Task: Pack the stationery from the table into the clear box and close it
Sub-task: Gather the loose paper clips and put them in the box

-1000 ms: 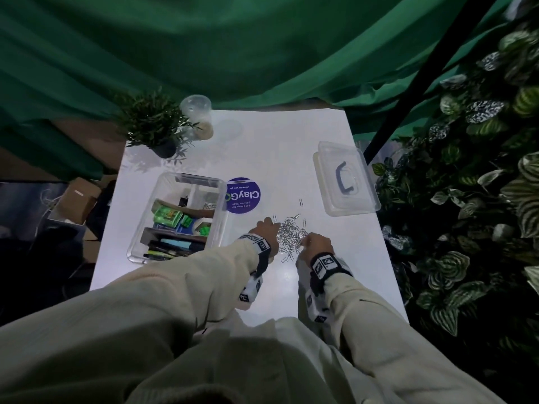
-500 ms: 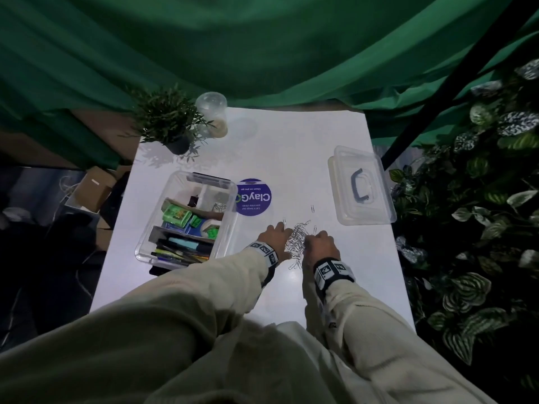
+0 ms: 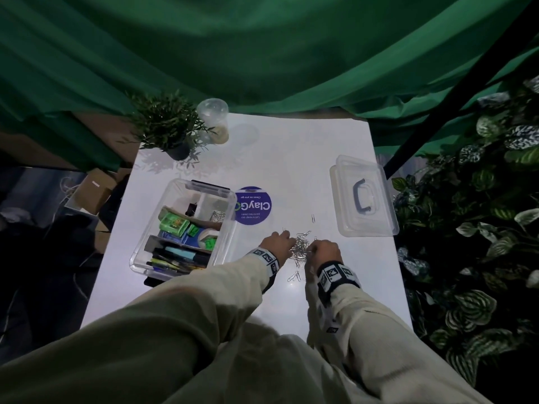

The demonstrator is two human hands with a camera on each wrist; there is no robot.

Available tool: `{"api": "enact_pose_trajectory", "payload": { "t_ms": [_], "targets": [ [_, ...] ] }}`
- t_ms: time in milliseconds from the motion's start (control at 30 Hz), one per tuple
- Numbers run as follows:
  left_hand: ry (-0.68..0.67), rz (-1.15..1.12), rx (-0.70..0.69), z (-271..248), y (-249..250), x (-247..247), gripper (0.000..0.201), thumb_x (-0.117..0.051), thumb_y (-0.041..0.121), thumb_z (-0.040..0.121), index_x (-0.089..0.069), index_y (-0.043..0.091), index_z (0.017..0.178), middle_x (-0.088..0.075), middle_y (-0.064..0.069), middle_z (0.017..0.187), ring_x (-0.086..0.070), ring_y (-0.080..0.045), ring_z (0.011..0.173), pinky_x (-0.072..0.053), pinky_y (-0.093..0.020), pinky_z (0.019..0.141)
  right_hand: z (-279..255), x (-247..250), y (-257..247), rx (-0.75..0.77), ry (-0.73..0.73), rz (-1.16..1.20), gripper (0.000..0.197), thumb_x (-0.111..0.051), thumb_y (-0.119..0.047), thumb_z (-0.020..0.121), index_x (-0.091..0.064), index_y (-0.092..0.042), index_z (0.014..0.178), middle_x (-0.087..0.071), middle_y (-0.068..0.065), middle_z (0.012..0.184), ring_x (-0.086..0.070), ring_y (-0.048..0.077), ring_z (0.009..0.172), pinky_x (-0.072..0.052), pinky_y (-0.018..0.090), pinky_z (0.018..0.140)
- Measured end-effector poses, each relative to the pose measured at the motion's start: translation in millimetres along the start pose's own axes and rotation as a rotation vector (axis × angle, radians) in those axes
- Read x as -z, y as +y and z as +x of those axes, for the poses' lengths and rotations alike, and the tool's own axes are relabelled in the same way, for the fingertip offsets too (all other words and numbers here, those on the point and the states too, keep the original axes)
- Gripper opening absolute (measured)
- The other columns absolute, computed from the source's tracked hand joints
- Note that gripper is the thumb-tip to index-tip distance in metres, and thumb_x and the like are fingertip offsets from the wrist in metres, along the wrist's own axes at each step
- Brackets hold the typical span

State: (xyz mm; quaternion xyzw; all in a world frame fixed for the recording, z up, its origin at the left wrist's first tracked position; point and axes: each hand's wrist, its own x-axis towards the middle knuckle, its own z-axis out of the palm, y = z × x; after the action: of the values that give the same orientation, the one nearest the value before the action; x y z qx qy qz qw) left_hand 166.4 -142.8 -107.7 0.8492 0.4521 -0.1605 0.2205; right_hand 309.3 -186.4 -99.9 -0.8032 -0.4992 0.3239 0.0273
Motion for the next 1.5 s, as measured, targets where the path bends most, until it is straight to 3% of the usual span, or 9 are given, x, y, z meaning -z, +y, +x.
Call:
{"api": "enact_pose_trajectory", "payload": {
  "t_ms": [367, 500, 700, 833, 967, 1100, 1233, 1400, 1500],
  "targets": [
    [-0.013, -0.182, 0.024, 3.8, -4.5, 24.8, 0.023, -0.051, 0.012, 0.091, -0.069, 0.015, 0.106, -0.066, -0.01, 0.109, -0.062, -0.029, 0.098, -0.046, -0.029, 0.076, 2.7, 20.1, 6.8, -0.145, 0.061, 0.304, 0.005, -0.071, -0.011, 0.078, -0.075, -0.014, 0.077, -0.066, 0.003, 0.073, -0.058, 0.017, 0.072, -0.042, 0.015, 0.06],
    [0.056, -0.308, 0.039, -5.0, -12.7, 38.7, 0.025, -0.06, 0.019, 0.09, -0.07, 0.017, 0.113, -0.069, -0.009, 0.113, -0.06, -0.026, 0.108, -0.049, -0.032, 0.09, 7.9, 28.0, 2.4, -0.184, 0.07, 0.407, 0.021, -0.08, -0.009, 0.068, -0.068, -0.02, 0.055, -0.067, -0.002, 0.06, -0.07, 0.022, 0.072, -0.059, 0.03, 0.074],
    [0.289, -0.508, 0.042, -36.6, -28.7, 72.4, 0.019, -0.064, 0.013, 0.089, -0.074, 0.01, 0.105, -0.072, -0.009, 0.105, -0.064, -0.022, 0.103, -0.045, -0.022, 0.085, 10.2, 40.4, -17.6, -0.19, 0.001, 0.554, 0.02, -0.087, -0.006, 0.063, -0.072, -0.017, 0.056, -0.072, 0.001, 0.065, -0.07, 0.021, 0.069, -0.06, 0.035, 0.074],
    [0.436, -0.569, 0.045, -68.6, -57.1, 108.5, 0.018, -0.068, 0.015, 0.086, -0.075, 0.011, 0.102, -0.073, -0.008, 0.1, -0.065, -0.02, 0.095, -0.041, -0.015, 0.075, 9.0, 48.6, -40.3, -0.119, -0.103, 0.661, 0.012, -0.076, -0.005, 0.078, -0.069, -0.015, 0.075, -0.072, 0.005, 0.075, -0.071, 0.02, 0.074, -0.059, 0.026, 0.066],
    [0.515, -0.609, 0.175, -89.9, -104.7, 129.8, 0.017, -0.07, 0.018, 0.083, -0.076, 0.015, 0.099, -0.075, -0.007, 0.097, -0.068, -0.021, 0.092, -0.053, -0.028, 0.086, 10.0, 51.6, -75.2, -0.082, -0.161, 0.741, 0.013, -0.074, -0.002, 0.077, -0.069, -0.011, 0.07, -0.068, 0.004, 0.063, -0.063, 0.014, 0.053, -0.054, 0.023, 0.056],
    [0.538, -0.63, 0.291, -98.3, -138.1, 132.0, 0.016, -0.073, 0.015, 0.082, -0.076, 0.01, 0.097, -0.075, -0.009, 0.091, -0.069, -0.022, 0.087, -0.052, -0.022, 0.081, 3.2, 53.4, -115.1, -0.024, -0.203, 0.88, 0.016, -0.067, 0.005, 0.081, -0.063, -0.005, 0.069, -0.062, 0.007, 0.061, -0.057, 0.01, 0.046, -0.052, 0.017, 0.05],
    [0.454, -0.572, 0.386, -93.8, -150.7, 119.5, 0.016, -0.072, 0.016, 0.081, -0.077, 0.014, 0.096, -0.074, -0.007, 0.097, -0.068, -0.021, 0.091, -0.051, -0.021, 0.081, -3.8, 50.2, -146.9, 0.0, -0.191, 0.951, 0.017, -0.063, 0.005, 0.086, -0.062, -0.01, 0.077, -0.067, -0.004, 0.051, -0.065, 0.018, 0.065, -0.058, 0.026, 0.068],
    [0.399, -0.593, 0.392, -89.6, -149.8, 113.3, 0.012, -0.07, 0.009, 0.081, -0.075, 0.014, 0.09, -0.071, -0.005, 0.093, -0.067, -0.019, 0.09, -0.051, -0.022, 0.08, -5.8, 37.7, -186.7, 0.011, -0.162, 1.018, 0.013, -0.069, 0.003, 0.082, -0.067, -0.007, 0.075, -0.069, 0.009, 0.074, -0.066, 0.015, 0.055, -0.058, 0.027, 0.063],
    [0.417, -0.609, 0.386, -95.7, -154.5, 116.4, 0.018, -0.07, 0.009, 0.081, -0.077, 0.014, 0.096, -0.072, -0.002, 0.098, -0.066, -0.017, 0.092, -0.052, -0.022, 0.086, -6.4, 35.9, -210.6, 0.075, -0.16, 0.811, 0.018, -0.067, -0.024, 0.087, -0.07, -0.017, 0.103, -0.068, 0.003, 0.107, -0.066, 0.023, 0.092, -0.051, 0.027, 0.087]
  ]
}}
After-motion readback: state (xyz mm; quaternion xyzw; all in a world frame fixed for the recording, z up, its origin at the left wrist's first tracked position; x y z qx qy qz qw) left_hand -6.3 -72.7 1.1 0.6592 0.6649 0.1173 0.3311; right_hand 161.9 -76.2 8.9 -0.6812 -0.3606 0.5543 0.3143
